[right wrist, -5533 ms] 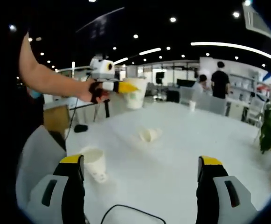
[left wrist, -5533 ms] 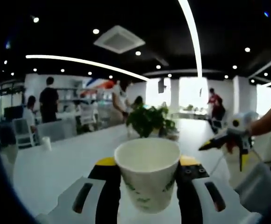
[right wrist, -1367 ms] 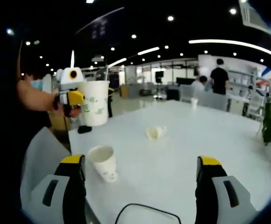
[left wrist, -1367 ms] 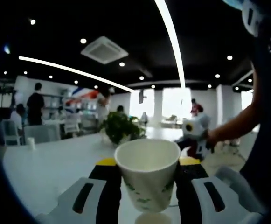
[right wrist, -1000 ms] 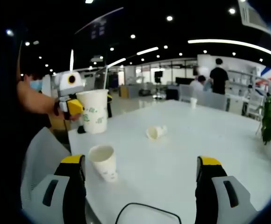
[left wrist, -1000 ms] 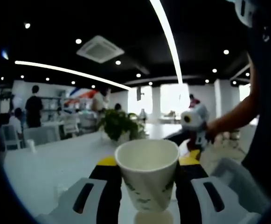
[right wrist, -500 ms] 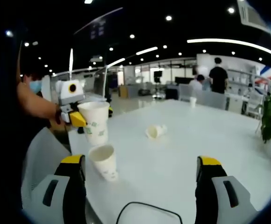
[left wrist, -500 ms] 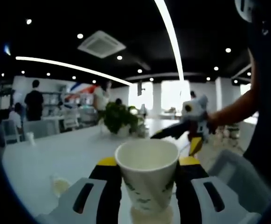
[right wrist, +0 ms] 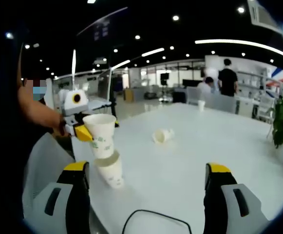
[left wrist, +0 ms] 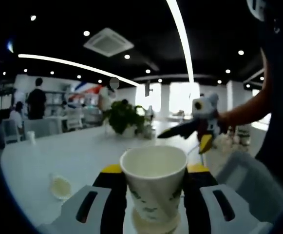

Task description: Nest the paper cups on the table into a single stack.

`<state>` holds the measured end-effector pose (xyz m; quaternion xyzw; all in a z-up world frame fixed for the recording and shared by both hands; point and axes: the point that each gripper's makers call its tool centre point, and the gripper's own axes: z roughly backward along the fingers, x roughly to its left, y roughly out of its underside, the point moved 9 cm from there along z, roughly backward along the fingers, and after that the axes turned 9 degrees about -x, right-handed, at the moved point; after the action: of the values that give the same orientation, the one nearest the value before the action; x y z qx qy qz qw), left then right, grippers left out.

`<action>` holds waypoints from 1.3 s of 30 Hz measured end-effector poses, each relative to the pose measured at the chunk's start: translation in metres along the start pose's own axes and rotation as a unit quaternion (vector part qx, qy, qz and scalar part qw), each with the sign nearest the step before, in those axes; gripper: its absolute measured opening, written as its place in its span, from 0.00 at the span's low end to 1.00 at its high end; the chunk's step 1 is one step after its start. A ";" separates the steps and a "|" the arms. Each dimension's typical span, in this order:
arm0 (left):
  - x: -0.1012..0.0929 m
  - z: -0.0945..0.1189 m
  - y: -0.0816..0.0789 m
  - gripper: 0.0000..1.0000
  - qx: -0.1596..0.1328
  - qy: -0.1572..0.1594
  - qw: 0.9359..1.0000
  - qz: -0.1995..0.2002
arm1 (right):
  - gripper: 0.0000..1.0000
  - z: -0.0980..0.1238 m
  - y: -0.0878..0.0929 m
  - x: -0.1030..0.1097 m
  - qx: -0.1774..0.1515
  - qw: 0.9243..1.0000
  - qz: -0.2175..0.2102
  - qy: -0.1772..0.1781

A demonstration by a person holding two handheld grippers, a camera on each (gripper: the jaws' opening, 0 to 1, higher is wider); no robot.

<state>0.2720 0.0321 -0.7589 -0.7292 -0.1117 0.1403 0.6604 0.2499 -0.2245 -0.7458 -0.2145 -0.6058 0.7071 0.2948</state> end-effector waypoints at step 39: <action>0.004 0.002 0.054 0.47 0.110 -0.013 0.993 -0.028 | 0.96 -0.001 0.006 -0.002 0.007 1.000 -0.002 -0.002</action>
<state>0.2734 0.0296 -0.8133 -0.6466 -0.1250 0.1428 0.7389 0.2506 -0.2257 -0.7521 -0.2099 -0.6019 0.7110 0.2968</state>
